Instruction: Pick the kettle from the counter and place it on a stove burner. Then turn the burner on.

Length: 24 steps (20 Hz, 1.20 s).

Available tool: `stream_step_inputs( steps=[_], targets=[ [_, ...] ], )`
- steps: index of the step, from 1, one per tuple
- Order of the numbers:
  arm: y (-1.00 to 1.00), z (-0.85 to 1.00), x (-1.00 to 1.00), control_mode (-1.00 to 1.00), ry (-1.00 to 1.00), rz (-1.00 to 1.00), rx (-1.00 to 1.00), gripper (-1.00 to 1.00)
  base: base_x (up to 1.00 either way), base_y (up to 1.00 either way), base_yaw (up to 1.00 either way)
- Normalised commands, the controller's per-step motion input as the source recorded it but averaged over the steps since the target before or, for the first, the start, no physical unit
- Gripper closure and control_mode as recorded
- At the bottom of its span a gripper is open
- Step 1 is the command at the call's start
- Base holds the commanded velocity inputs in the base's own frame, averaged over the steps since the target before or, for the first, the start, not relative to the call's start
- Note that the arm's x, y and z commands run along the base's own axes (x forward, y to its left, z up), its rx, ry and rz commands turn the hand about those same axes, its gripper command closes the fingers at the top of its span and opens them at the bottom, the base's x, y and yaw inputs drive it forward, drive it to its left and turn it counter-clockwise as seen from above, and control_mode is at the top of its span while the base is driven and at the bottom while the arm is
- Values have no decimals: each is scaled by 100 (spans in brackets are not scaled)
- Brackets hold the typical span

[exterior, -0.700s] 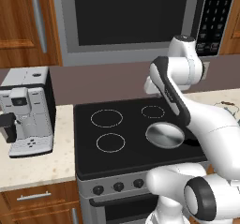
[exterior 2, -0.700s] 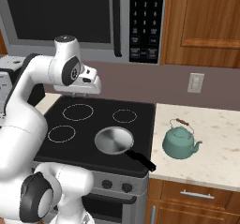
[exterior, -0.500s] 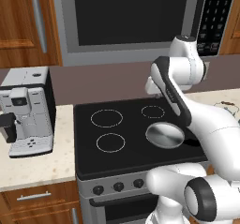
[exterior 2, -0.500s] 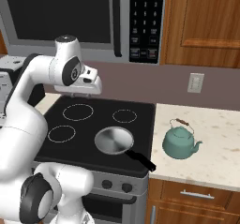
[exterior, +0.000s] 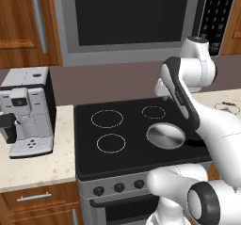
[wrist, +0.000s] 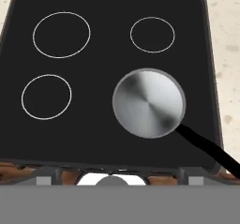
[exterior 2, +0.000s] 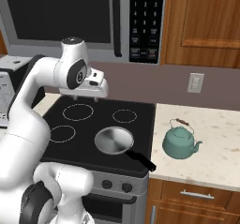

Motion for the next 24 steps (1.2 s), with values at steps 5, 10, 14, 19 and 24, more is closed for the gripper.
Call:
stream_step_inputs(
  steps=[5,10,14,19,24],
  targets=[
    [-38,0,-21,-100,0,3,0,-100,0,0,0],
    [-38,0,-11,-100,0,4,0,-100,0,0,0],
    [-44,-1,-7,-100,0,4,0,-100,0,0,0],
    [-51,-8,-5,-100,0,5,0,-100,0,0,0],
    [-57,-18,-2,-100,0,8,0,-100,0,0,0]
  ],
)
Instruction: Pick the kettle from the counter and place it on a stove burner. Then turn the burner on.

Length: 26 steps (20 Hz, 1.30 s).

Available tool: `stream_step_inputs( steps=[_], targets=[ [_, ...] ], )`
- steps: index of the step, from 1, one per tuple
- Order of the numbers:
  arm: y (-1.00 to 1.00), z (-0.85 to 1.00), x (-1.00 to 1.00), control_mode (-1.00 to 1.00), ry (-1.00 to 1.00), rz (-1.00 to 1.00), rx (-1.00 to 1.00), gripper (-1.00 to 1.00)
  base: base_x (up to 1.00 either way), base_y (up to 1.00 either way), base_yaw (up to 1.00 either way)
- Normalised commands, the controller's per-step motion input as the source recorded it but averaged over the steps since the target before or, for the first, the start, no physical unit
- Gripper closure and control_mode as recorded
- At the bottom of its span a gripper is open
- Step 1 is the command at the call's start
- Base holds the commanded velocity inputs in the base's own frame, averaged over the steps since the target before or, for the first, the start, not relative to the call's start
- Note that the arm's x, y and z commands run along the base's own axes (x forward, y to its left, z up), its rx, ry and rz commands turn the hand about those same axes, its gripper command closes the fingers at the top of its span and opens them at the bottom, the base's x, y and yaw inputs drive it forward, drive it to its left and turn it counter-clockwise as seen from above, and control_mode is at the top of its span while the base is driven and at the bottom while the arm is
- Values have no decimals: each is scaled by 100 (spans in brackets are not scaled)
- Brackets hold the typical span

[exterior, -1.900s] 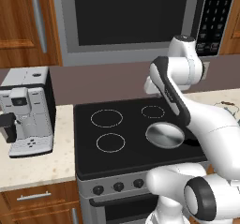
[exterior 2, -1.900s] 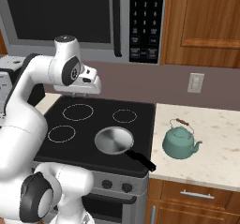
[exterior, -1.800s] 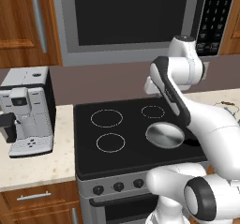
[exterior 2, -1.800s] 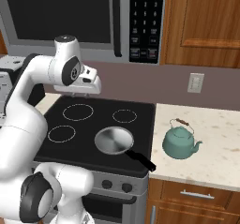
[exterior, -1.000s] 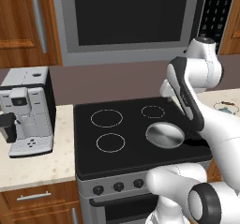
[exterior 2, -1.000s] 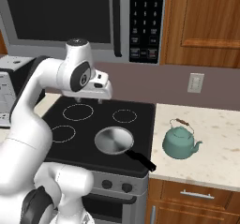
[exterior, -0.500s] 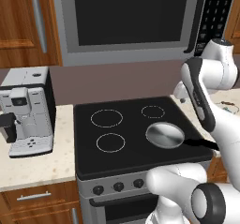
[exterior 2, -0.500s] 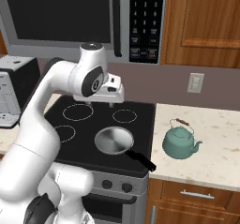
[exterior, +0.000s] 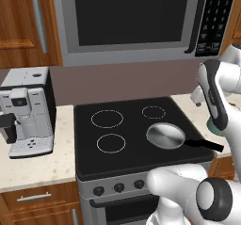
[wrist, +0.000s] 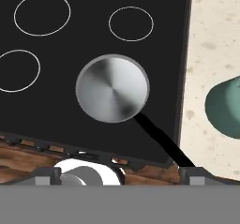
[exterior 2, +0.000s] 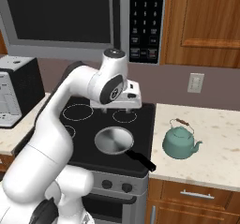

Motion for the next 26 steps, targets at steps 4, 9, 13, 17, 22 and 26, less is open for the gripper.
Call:
stream_step_inputs(
  steps=[4,9,13,17,22,26],
  targets=[
    [-51,-13,0,-100,0,11,0,-100,0,0,0],
    [-30,-20,0,-100,0,22,-2,-100,0,0,0],
    [-26,-16,0,-100,0,32,-6,-100,0,0,0],
    [-27,-12,0,-100,0,38,-9,-100,0,0,0],
    [-32,-10,0,-100,-4,40,-12,-100,0,0,0],
    [-27,-12,0,-100,-7,34,-13,-100,0,0,0]
  ],
)
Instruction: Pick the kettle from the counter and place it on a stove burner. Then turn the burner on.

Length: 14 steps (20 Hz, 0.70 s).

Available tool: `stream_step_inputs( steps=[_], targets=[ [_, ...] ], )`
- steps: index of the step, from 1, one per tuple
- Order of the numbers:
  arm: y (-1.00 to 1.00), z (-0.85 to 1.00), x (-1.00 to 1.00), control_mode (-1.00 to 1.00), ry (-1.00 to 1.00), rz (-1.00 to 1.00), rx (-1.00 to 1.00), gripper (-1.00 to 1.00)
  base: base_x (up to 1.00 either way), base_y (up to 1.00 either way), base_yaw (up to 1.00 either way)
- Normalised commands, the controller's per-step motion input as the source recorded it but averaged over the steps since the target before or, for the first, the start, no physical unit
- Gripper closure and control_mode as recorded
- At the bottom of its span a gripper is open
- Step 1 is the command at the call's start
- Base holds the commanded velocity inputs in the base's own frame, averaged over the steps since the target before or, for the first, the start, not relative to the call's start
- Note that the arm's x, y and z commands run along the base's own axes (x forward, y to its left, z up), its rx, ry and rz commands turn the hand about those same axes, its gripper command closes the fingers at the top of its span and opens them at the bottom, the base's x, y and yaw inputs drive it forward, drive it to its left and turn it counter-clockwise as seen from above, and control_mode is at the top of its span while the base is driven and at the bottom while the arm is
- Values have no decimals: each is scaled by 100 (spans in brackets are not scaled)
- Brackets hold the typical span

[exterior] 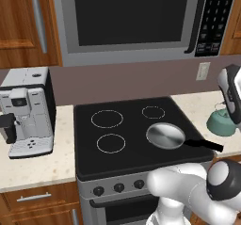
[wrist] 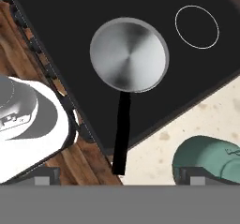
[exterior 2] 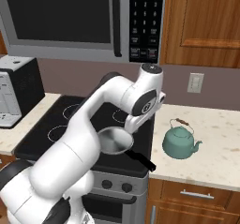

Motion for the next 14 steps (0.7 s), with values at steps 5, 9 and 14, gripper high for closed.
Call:
stream_step_inputs(
  steps=[5,9,14],
  targets=[
    [-22,-13,8,-100,-7,11,-5,-100,0,0,0],
    [-20,-11,20,-100,-8,3,0,-100,0,0,0],
    [-23,-3,26,-100,-4,3,0,-100,0,0,0]
  ],
)
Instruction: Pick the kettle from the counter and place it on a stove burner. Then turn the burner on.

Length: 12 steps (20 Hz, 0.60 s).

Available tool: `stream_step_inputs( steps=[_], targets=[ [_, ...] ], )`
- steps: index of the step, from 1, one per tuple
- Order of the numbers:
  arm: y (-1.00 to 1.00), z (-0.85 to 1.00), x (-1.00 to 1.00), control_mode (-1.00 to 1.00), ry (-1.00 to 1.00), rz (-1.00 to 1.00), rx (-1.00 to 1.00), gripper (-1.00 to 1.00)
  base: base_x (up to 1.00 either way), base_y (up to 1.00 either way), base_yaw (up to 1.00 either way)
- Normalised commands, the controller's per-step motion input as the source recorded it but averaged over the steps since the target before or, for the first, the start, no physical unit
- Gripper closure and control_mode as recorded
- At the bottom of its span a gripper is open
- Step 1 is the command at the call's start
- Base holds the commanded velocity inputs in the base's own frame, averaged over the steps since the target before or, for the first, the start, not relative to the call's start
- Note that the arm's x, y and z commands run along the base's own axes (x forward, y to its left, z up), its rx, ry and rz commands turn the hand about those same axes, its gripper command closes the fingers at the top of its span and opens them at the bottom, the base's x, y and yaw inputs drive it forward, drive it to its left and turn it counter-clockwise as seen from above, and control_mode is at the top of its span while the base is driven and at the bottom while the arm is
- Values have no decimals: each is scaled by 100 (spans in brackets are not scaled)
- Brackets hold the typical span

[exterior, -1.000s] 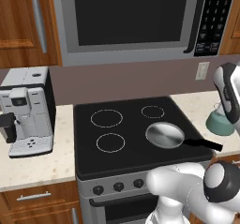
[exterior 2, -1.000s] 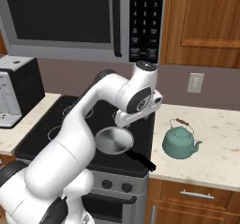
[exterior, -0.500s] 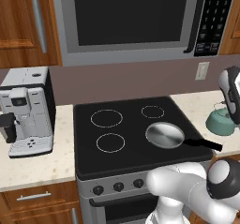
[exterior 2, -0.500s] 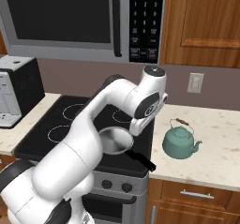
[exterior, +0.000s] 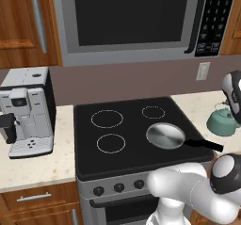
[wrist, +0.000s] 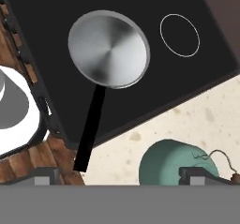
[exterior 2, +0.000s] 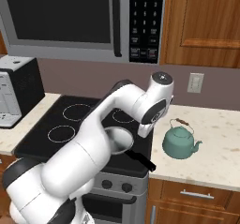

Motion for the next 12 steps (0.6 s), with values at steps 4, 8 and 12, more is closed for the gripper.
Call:
stream_step_inputs(
  steps=[4,8,12],
  targets=[
    [-40,0,20,-100,0,0,0,-100,0,0,0],
    [-42,0,13,-100,0,1,0,-100,0,0,0],
    [-36,0,7,-100,4,4,0,-100,0,0,0]
  ],
)
